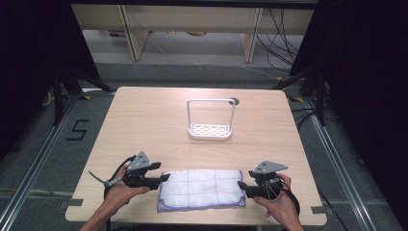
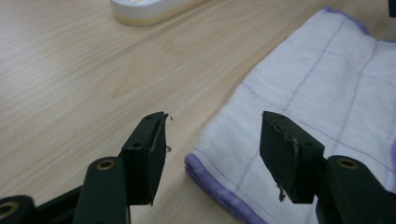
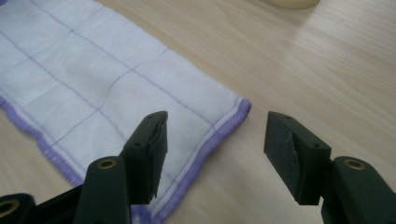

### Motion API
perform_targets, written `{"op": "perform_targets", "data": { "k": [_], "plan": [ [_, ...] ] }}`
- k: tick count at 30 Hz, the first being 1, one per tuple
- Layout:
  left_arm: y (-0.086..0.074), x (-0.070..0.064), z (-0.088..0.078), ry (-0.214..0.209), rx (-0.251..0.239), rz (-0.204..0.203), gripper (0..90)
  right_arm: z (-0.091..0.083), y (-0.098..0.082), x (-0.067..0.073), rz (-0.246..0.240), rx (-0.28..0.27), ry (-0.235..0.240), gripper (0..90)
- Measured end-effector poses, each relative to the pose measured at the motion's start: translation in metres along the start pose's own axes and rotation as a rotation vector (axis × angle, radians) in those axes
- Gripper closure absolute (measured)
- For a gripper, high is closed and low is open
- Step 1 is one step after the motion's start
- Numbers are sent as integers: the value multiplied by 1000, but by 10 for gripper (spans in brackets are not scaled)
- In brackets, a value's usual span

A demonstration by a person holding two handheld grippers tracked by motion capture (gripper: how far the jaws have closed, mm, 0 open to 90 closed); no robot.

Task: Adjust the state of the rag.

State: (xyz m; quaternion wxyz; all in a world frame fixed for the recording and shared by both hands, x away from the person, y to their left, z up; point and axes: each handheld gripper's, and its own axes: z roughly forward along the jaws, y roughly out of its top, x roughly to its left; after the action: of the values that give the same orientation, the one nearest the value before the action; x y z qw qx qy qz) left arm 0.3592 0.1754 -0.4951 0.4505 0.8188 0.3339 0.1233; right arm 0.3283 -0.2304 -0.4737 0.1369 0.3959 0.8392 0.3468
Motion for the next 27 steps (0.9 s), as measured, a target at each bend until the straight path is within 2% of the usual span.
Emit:
{"op": "perform_targets", "data": {
  "k": [1,2,3,4,5,6,7,9,12,13,15,16,17,18,19,20,21,22,23,24,26,27],
  "plan": [
    [0,2,5,6,11,4,407,2,3,-1,17,12,1,401],
    [0,3,9,13,22,16,407,7,6,-4,2,2,-1,403],
    [0,5,12,3,57,55,412,11,10,-6,0,2,-3,406],
    [-2,3,17,-1,63,49,416,20,16,-10,-3,20,-3,404],
    [-2,3,17,-1,63,49,416,20,16,-10,-3,20,-3,404],
    [-4,3,18,12,92,79,415,30,20,-13,1,25,-12,407],
    [-5,4,19,10,106,87,414,31,21,-14,-1,46,-13,410],
    [-8,4,20,27,119,93,421,36,22,-17,5,53,-11,416],
    [-9,3,21,13,130,95,446,40,22,-19,6,68,-13,429],
    [-11,1,21,21,136,102,472,42,22,-21,-2,65,-16,445],
    [-11,0,21,26,137,106,501,42,21,-20,14,76,-9,453],
    [-11,-2,20,29,146,120,517,45,21,-20,0,97,-14,466],
    [-11,-2,20,29,146,120,542,47,20,-21,-36,96,-27,481],
    [-11,-3,20,16,145,115,574,49,19,-21,-41,97,-33,502],
    [-11,-2,20,15,144,130,574,49,19,-21,-41,97,-33,502],
    [-11,-3,20,5,141,114,589,50,19,-21,-40,106,-24,531],
    [-11,-2,19,-1,148,115,621,50,19,-22,-64,105,-12,571],
    [-12,-3,20,0,154,93,643,52,18,-20,-62,87,-9,602],
    [-12,-3,20,-4,154,91,657,52,19,-19,-59,91,-3,621],
    [-11,-6,20,-25,146,95,722,52,20,-19,-58,101,21,687],
    [-11,-7,19,-25,161,124,774,52,21,-22,-86,107,34,761],
    [-11,-8,19,-23,159,119,788,53,21,-22,-93,102,44,796]
  ]
}}
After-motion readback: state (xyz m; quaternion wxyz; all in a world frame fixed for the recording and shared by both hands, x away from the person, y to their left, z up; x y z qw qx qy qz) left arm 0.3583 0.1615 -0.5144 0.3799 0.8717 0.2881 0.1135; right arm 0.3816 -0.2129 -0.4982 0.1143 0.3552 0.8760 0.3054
